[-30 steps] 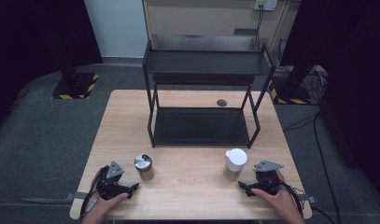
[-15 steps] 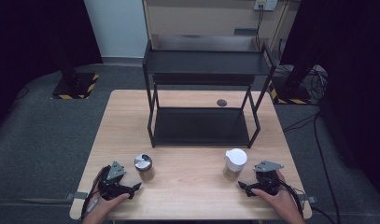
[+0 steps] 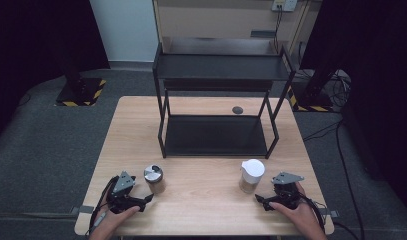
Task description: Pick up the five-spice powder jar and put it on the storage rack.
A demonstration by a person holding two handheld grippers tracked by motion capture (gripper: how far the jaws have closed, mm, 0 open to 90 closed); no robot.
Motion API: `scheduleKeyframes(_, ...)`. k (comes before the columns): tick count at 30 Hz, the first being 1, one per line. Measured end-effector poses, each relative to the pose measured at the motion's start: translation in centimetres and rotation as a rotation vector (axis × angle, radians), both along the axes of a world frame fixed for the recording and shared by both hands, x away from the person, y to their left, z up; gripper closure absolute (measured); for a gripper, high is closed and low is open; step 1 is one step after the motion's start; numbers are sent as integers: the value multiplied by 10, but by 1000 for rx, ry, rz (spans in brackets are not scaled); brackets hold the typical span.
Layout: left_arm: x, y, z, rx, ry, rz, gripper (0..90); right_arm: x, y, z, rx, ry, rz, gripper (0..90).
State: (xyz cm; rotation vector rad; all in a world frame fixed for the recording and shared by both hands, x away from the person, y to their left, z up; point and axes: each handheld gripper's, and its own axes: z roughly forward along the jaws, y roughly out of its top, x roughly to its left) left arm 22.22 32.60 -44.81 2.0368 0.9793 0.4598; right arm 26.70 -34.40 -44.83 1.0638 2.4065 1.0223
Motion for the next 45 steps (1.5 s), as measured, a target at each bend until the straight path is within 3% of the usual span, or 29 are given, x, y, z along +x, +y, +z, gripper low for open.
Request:
scheduleKeyframes(8,4,-6,-2,-11,-9,-31,24,0,0,0,0,0,0,15)
scheduleKeyframes(21,6,-20,-5,-7,-40,-22,21,0,0,0,0,0,1,15)
scheduleKeyframes(33,11,-30,-8,-42,-60,-35,27,0,0,0,1,1,0,15)
scheduleKeyframes(36,10,-33,-9,-38,-71,-23,50,0,0,0,0,1,1,15)
scheduleKeyframes(41,10,-27,-12,-74,-73,-2,115,0,-1,0,0,1,1,15)
scheduleKeyframes(45,12,-23,-14,-86,-65,-14,222,0,-1,0,0,1,1,15)
